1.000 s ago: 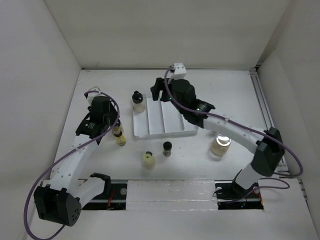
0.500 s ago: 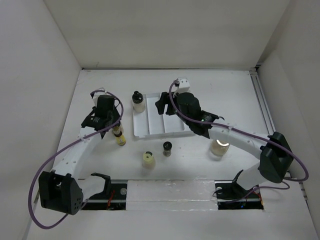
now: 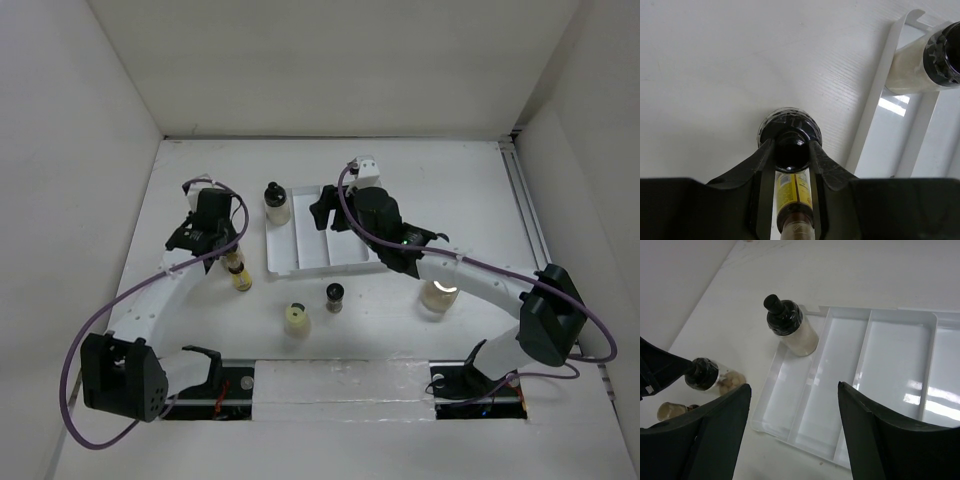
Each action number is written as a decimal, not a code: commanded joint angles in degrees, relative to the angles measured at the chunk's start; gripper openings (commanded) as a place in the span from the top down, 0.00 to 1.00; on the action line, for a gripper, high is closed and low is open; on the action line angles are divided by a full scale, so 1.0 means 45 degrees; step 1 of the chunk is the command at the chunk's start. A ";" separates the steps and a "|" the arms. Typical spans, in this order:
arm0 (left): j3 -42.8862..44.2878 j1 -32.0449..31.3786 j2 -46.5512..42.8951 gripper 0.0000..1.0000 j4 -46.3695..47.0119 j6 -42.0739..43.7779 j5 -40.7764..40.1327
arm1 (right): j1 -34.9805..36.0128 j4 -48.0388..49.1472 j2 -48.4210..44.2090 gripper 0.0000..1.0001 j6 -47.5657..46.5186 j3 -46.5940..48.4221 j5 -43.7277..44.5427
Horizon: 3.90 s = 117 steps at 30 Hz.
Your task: Organize the condiment bottles
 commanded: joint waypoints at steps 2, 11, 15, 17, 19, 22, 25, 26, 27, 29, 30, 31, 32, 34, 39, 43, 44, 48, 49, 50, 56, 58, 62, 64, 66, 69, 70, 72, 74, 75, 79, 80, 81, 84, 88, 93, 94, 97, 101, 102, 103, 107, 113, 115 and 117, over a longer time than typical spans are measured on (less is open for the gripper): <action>0.0868 0.0063 -0.0584 0.92 -0.0175 -0.0068 -0.1175 | 0.0119 0.0832 -0.0414 0.24 -0.0033 0.0009 0.0175; 0.2331 0.0065 -0.2580 0.94 0.1387 -0.0556 -0.1374 | 0.0119 0.0832 -0.0141 0.24 -0.0033 0.0009 -0.0216; 0.3445 0.0065 -0.2171 0.94 0.1114 -0.0439 0.0009 | 0.0119 0.0832 -0.0276 0.24 -0.0033 -0.0128 -0.0079; 0.3583 0.0065 -0.1936 0.94 0.0996 -0.0439 0.1142 | 0.0119 0.0832 -0.0394 0.24 -0.0033 -0.0128 0.0174; 0.3448 0.0065 -0.1760 0.94 0.0996 -0.0439 0.1690 | 0.0119 0.0832 -0.0395 0.24 -0.0033 -0.0128 0.0175; 0.3136 -0.0111 -0.1332 0.94 0.1269 -0.0439 0.2705 | 0.0119 0.0832 -0.0511 0.24 -0.0150 -0.0128 0.0292; 0.2803 -0.0111 -0.1058 0.94 0.1581 -0.0439 0.3624 | 0.0119 0.0832 -0.0512 0.24 -0.0150 -0.0245 0.0292; 0.2551 -0.0111 -0.0941 0.94 0.1814 -0.0555 0.3819 | 0.0119 0.0832 -0.0512 0.24 -0.0150 -0.0245 0.0292; 0.2393 -0.0111 -0.0940 0.94 0.1952 -0.0556 0.4363 | 0.0119 0.0832 -0.0628 0.24 -0.0150 -0.0245 0.0292; 0.2023 -0.0111 -0.0764 0.94 0.2245 -0.0556 0.4912 | 0.0119 0.0832 -0.0629 0.24 -0.0150 -0.0361 0.0292; 0.2021 -0.0111 -0.0435 0.94 0.2420 -0.0556 0.5437 | 0.0119 0.0832 -0.0629 0.24 -0.0150 -0.0362 0.0292; 0.1905 -0.0111 -0.0432 0.94 0.2577 -0.0556 0.5442 | 0.0119 0.0832 -0.0629 0.24 -0.0150 -0.0362 0.0292; 0.1904 -0.0111 -0.0238 0.94 0.2578 -0.0556 0.5442 | 0.0119 0.0832 -0.0629 0.24 -0.0150 -0.0362 0.0292; 0.1747 -0.0111 0.0055 0.94 0.2774 -0.0556 0.5442 | 0.0001 0.0832 -0.0629 0.24 -0.0150 -0.0478 0.0409; 0.1747 -0.0111 0.0875 0.92 0.2774 -0.0186 0.5814 | -0.0115 0.0832 -0.0746 0.24 -0.0150 -0.0596 0.0409; 0.1864 -0.0111 0.1150 0.92 0.2657 0.0087 0.5462 | -0.0116 0.0832 -0.0746 0.24 -0.0150 -0.0596 0.0409; 0.1864 -0.0111 0.1266 0.92 0.2657 0.0088 0.5462 | -0.0116 0.0832 -0.0746 0.24 -0.0150 -0.0596 0.0409; 0.1864 -0.0111 0.1502 0.90 0.2539 0.0341 0.5462 | -0.0116 0.0832 -0.0746 0.24 -0.0033 -0.0596 0.0409; 0.1864 -0.0111 0.1618 0.88 0.2539 0.0342 0.5462 | -0.0116 0.0832 -0.0746 0.24 -0.0033 -0.0712 0.0409; 0.1980 -0.0111 0.1619 0.87 0.2404 0.0342 0.5462 | -0.0116 0.0832 -0.0746 0.24 -0.0033 -0.0714 0.0409; 0.2099 -0.0111 0.2361 0.80 0.2286 0.0596 0.5871 | -0.0116 0.0832 -0.0746 0.24 -0.0033 -0.0714 0.0292; 0.2099 -0.0111 0.2498 0.77 0.2286 0.0713 0.5872 | -0.0116 0.0832 -0.0746 0.24 -0.0033 -0.0596 0.0292; 0.2099 -0.0111 0.2382 0.65 0.2286 0.0830 0.5872 | -0.0116 0.0832 -0.0746 0.24 -0.0033 -0.0596 0.0292; 0.2099 -0.0111 0.2381 0.57 0.2402 0.0830 0.5872 | -0.0116 0.0832 -0.0746 0.24 -0.0033 -0.0596 0.0292; 0.2099 -0.0111 0.2264 0.49 0.2519 0.0830 0.5872 | -0.0116 0.0832 -0.0746 0.24 -0.0033 -0.0596 0.0176; 0.2099 -0.0111 0.1855 0.38 0.2675 0.0830 0.6007 | -0.0116 0.0832 -0.0883 0.24 -0.0033 -0.0596 0.0175; 0.1963 -0.0111 0.1853 0.35 0.2850 0.0830 0.6144 | -0.0116 0.0832 -0.0883 0.24 -0.0149 -0.0596 0.0175; 0.1962 -0.0111 0.1329 0.27 0.3201 0.0830 0.6437 | -0.0116 0.0832 -0.1020 0.24 -0.0266 -0.0596 0.0040; 0.1825 -0.0111 0.0976 0.26 0.3456 0.0694 0.6574 | -0.0116 0.0832 -0.1137 0.26 -0.0267 -0.0596 -0.0116; 0.1825 -0.0111 0.0549 0.26 0.3573 0.0578 0.6575 | -0.0116 0.0716 -0.1253 0.28 -0.0422 -0.0596 -0.0253; 0.1630 -0.0111 -0.1263 0.26 0.4528 0.0245 0.6422 | 0.0019 0.0424 -0.1254 0.68 -0.0697 -0.0343 -0.1404; 0.1456 -0.0111 -0.1736 0.27 0.4686 0.0244 0.6206 | 0.0156 0.0422 -0.1254 0.78 -0.0852 -0.0169 -0.1407; 0.1280 -0.0111 -0.2688 0.29 0.4804 0.0244 0.5663 | 0.0486 0.0268 -0.0945 0.92 -0.1008 0.0065 -0.1755; 0.0967 -0.0111 -0.4080 0.29 0.4942 -0.0008 0.4567 | 0.1229 -0.0104 -0.0183 1.00 -0.1399 0.1058 -0.2265; 0.0187 -0.0111 -0.6131 0.29 0.4825 -0.0243 0.2984 | 0.2480 -0.0496 0.1747 0.74 -0.2004 0.2543 -0.3066; -0.0596 -0.0111 -0.8356 0.29 0.4318 -0.0244 0.1150 | 0.3340 -0.1022 0.3158 0.30 -0.2123 0.3757 -0.3534; -0.0751 -0.0111 -0.8574 0.29 0.4317 -0.0244 0.0991 | 0.3341 -0.1139 0.3314 0.25 -0.2239 0.3894 -0.3536; -0.1240 -0.0111 -0.9259 0.29 0.4317 -0.0244 0.0327 | 0.3458 -0.1763 0.4095 0.13 -0.2240 0.4558 -0.3673; -0.1378 -0.0111 -0.9532 0.29 0.4627 -0.0244 0.0538 | 0.3458 -0.2311 0.5247 0.12 -0.2357 0.5650 -0.3790; -0.1378 -0.0111 -0.9533 0.29 0.4765 -0.0244 0.0714 | 0.3458 -0.2312 0.5598 0.14 -0.2357 0.5828 -0.3790; -0.1494 -0.0111 -0.9533 0.29 0.4882 -0.0244 0.0871 | 0.3458 -0.2312 0.5737 0.14 -0.2357 0.5945 -0.3790; -0.1632 -0.0111 -0.9786 0.29 0.5116 -0.0244 0.1105 | 0.3458 -0.2545 0.6537 0.19 -0.2357 0.6862 -0.3906; -0.2138 -0.0111 -0.9904 0.29 0.5235 -0.0381 0.1360 | 0.3458 -0.2664 0.7845 0.35 -0.2611 0.8211 -0.3438; -0.2139 -0.0111 -0.9904 0.29 0.5235 -0.0381 0.1360 | 0.3458 -0.2528 0.8081 0.48 -0.2611 0.8465 -0.3302; -0.2139 -0.0111 -1.0022 0.29 0.5352 -0.0381 0.1360 | 0.3458 -0.2274 0.8198 0.72 -0.2611 0.8466 -0.3302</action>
